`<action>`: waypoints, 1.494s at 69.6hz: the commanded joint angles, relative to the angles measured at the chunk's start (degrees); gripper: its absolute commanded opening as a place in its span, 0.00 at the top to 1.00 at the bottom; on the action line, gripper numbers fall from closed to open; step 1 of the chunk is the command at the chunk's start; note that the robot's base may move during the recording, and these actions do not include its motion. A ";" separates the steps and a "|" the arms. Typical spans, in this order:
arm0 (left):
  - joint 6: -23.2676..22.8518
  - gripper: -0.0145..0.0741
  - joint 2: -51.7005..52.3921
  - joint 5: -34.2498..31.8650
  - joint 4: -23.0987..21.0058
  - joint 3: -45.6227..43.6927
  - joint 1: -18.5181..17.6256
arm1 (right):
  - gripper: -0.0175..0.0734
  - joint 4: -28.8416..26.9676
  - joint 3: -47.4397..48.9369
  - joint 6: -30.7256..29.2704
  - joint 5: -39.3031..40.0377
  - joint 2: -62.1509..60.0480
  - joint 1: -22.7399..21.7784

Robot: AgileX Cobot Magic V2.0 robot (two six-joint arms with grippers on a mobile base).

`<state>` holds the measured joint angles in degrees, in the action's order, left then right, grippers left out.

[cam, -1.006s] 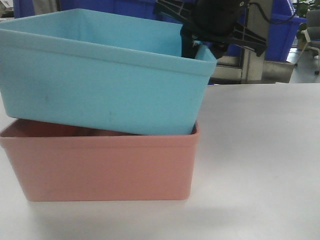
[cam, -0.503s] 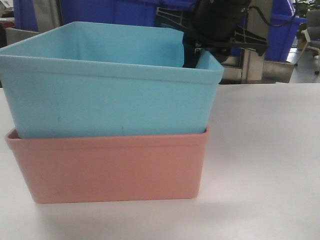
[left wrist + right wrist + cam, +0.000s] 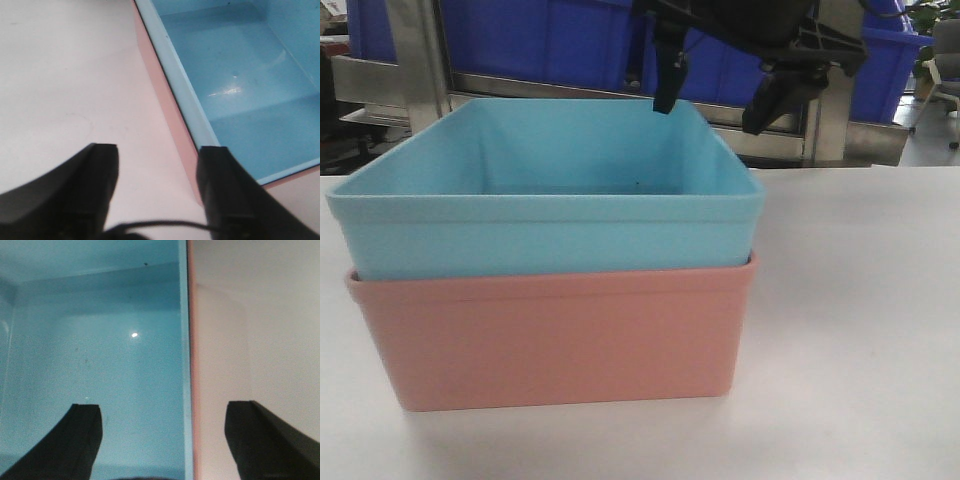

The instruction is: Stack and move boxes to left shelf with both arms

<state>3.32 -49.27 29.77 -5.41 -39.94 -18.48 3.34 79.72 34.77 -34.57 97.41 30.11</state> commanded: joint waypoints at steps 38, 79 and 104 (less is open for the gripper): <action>-0.64 0.22 -37.00 16.73 -7.99 -33.52 -0.57 | 0.13 1.25 3.04 -8.23 -3.22 -1.32 -0.16; -0.64 0.29 -51.05 12.17 -7.49 -35.21 -0.57 | 0.34 1.36 3.04 -8.23 -0.88 8.83 -0.16; -0.64 0.75 -53.56 12.66 -7.71 -35.21 -0.57 | 0.74 2.43 3.04 -8.23 -1.31 8.83 -0.16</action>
<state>1.93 -104.55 42.78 -13.11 -73.86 -18.89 3.44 81.04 26.28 -37.33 109.31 30.45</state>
